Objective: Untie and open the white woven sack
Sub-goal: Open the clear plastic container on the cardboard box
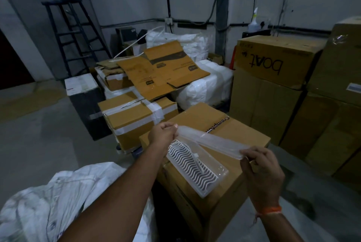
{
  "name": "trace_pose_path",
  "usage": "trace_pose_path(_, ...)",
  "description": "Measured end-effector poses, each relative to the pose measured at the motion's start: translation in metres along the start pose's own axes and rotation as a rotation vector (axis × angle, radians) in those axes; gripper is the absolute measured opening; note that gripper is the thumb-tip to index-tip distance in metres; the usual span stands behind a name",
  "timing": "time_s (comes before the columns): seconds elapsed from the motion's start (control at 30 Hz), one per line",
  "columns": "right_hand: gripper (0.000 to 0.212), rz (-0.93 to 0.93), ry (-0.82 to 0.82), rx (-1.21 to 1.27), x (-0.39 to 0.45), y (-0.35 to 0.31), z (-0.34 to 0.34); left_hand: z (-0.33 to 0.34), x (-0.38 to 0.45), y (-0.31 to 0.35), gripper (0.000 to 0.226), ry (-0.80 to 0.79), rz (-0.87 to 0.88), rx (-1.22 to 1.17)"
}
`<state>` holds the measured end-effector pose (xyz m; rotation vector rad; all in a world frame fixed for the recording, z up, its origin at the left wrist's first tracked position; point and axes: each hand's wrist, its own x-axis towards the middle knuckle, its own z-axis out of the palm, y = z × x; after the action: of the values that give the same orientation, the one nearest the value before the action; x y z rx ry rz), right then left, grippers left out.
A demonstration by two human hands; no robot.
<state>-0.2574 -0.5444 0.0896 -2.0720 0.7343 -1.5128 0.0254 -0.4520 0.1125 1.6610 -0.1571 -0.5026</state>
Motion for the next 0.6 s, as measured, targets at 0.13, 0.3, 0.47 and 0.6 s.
trace_pose_path(0.13,0.041,0.24,0.014,0.08,-0.009,-0.011,-0.001,-0.001,-0.001,-0.002,0.013,0.022,-0.022,-0.071)
trace_pose_path(0.3,0.033,0.812,-0.017,0.396,-0.041,-0.022,0.006,-0.01,-0.008,0.0,0.018,0.015,0.013,-0.119)
trace_pose_path(0.47,0.017,0.938,-0.07,0.46,-0.059,-0.041,0.004,-0.024,-0.012,-0.005,0.025,0.04,0.071,-0.069)
trace_pose_path(0.6,0.024,0.933,-0.105,0.328,-0.067,-0.049,0.009,-0.037,-0.015,-0.007,0.026,0.13,0.15,0.107)
